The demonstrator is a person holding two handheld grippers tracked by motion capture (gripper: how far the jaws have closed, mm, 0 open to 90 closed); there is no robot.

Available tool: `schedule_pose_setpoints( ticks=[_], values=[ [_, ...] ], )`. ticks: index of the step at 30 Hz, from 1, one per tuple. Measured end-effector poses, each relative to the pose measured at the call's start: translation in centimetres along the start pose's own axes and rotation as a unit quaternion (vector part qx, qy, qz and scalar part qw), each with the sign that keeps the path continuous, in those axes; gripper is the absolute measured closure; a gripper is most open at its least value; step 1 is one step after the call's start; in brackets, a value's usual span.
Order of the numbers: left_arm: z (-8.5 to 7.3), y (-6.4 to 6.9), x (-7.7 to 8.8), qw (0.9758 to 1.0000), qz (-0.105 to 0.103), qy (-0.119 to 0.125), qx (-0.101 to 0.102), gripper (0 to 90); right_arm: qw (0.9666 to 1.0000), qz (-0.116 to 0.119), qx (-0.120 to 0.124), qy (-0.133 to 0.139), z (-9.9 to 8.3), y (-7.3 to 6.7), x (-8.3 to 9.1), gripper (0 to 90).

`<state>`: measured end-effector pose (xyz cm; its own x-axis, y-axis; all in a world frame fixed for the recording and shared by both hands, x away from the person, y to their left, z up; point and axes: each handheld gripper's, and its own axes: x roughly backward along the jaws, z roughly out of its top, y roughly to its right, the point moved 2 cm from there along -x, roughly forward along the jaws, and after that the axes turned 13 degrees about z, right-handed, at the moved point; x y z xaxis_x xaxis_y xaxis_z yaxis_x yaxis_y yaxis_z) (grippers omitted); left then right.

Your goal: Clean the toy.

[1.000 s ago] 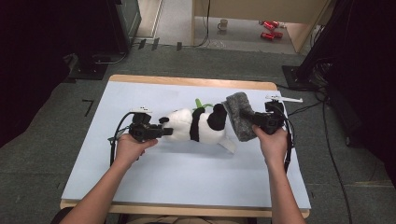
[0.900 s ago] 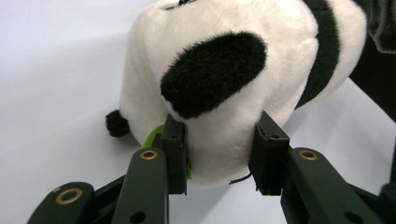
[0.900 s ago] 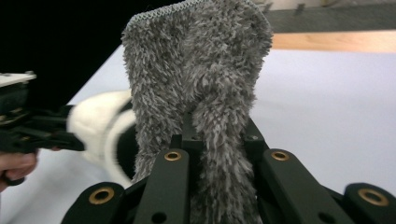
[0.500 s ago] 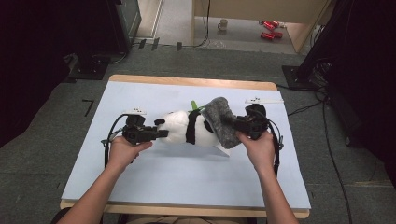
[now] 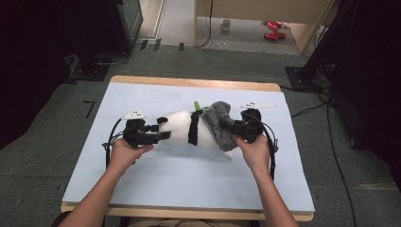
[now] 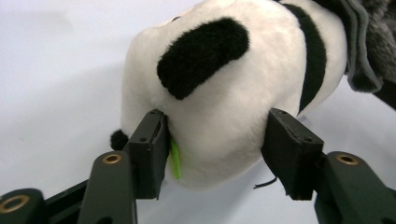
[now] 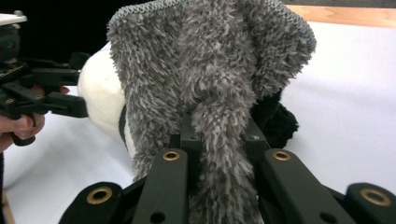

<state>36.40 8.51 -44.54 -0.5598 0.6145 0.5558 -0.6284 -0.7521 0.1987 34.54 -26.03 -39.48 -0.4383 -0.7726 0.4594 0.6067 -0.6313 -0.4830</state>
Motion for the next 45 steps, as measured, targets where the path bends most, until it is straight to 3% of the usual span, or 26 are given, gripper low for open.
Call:
schedule_pose_setpoints(
  ticks=[5,11,15,20,24,27,33,39,42,45],
  values=[
    [-0.4,-0.6,0.5,0.9995,0.002,0.023,-0.022,39.6,1.0,-0.007,0.005,0.002,0.4,0.3,-0.2,78.0],
    [-0.9,-1.3,0.3,0.9995,0.002,0.023,-0.02,36.8,0.9999,-0.009,0.004,0.006,1.0,0.8,-0.5,77.5],
    [-1.3,-1.2,0.0,0.9991,0.001,0.019,-0.037,35.9,0.9999,-0.011,0.002,0.01,1.3,1.3,-0.7,77.3],
    [-1.5,-1.4,-0.8,0.9984,0.007,0.025,-0.05,35.5,0.9999,-0.011,0.0,0.012,1.7,1.7,-0.9,77.3],
    [-1.6,-1.3,-1.9,0.9988,-0.001,0.017,-0.047,34.3,0.9998,-0.015,0.002,0.012,1.8,1.9,-1.0,77.1],
    [-1.5,-1.0,-2.5,0.9979,0.008,0.024,-0.06,32.1,0.9998,-0.018,0.001,0.013,1.9,2.0,-1.0,77.1],
    [-1.5,-1.4,-3.8,0.999,0.001,0.029,-0.033,28.4,0.9996,-0.02,-0.002,0.019,1.9,2.2,-1.2,77.1],
    [-1.2,-0.8,-5.0,0.9982,0.022,0.039,-0.041,22.5,0.9995,-0.024,-0.002,0.022,1.9,2.2,-1.2,77.1],
    [-1.2,-0.7,-5.3,0.9983,0.027,0.044,-0.026,30.1,0.9994,-0.027,-0.001,0.022,1.9,2.3,-1.1,77.1],
    [-1.1,-0.5,-5.2,0.998,0.037,0.042,-0.03,43.9,0.9992,-0.03,0.001,0.024,2.0,2.2,-1.1,77.2]
  ],
)
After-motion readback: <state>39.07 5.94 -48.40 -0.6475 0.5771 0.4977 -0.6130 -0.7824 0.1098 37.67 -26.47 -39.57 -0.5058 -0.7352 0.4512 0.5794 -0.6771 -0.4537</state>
